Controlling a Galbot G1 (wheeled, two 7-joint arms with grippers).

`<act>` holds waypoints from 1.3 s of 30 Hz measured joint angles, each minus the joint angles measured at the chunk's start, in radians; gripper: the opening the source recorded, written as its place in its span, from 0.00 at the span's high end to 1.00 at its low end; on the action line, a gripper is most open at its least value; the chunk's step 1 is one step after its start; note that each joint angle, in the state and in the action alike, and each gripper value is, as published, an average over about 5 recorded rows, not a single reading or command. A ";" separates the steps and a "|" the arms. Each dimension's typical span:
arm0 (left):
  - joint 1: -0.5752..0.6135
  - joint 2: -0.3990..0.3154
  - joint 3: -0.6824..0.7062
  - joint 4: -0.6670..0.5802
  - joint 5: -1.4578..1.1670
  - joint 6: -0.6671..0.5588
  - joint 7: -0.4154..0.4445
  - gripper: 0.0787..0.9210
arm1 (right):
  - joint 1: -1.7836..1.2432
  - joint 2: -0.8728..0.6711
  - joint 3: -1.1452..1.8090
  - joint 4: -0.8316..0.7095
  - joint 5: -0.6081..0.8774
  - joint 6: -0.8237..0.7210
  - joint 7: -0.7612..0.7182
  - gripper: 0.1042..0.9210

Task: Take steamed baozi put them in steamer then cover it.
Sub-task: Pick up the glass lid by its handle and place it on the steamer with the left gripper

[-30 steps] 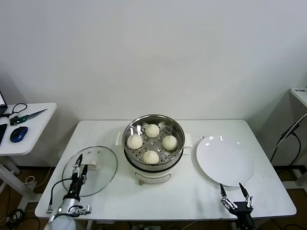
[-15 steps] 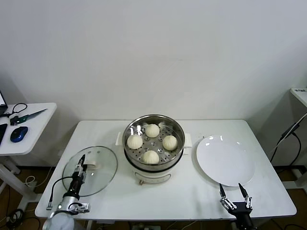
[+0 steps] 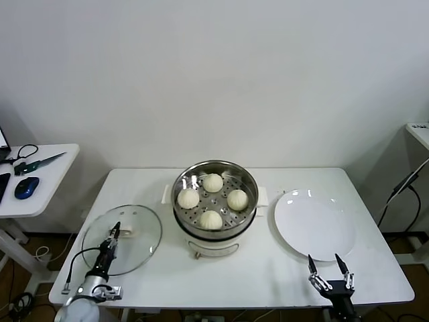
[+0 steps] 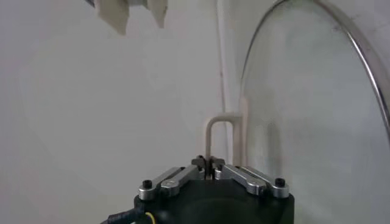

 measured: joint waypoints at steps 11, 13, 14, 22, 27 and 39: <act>0.055 0.053 -0.020 -0.205 -0.157 0.077 0.124 0.94 | -0.004 0.000 0.005 0.023 -0.021 -0.002 0.014 0.12; 0.059 0.070 -0.024 -0.253 -0.192 0.104 0.154 0.94 | -0.004 0.002 0.003 0.025 -0.025 -0.001 0.016 0.12; 0.060 0.079 -0.025 -0.278 -0.209 0.118 0.170 0.94 | -0.004 0.002 0.002 0.025 -0.027 0.000 0.018 0.12; 0.049 0.158 -0.019 -0.481 -0.280 0.235 0.293 0.94 | -0.003 0.001 -0.003 0.029 -0.045 0.001 0.031 0.12; 0.020 0.197 0.023 -0.603 -0.295 0.326 0.371 0.94 | 0.003 0.000 -0.006 0.031 -0.057 -0.007 0.039 0.12; -0.138 0.137 0.310 -0.776 -0.162 0.599 0.572 0.94 | 0.044 0.008 -0.024 0.013 -0.084 -0.022 0.056 0.12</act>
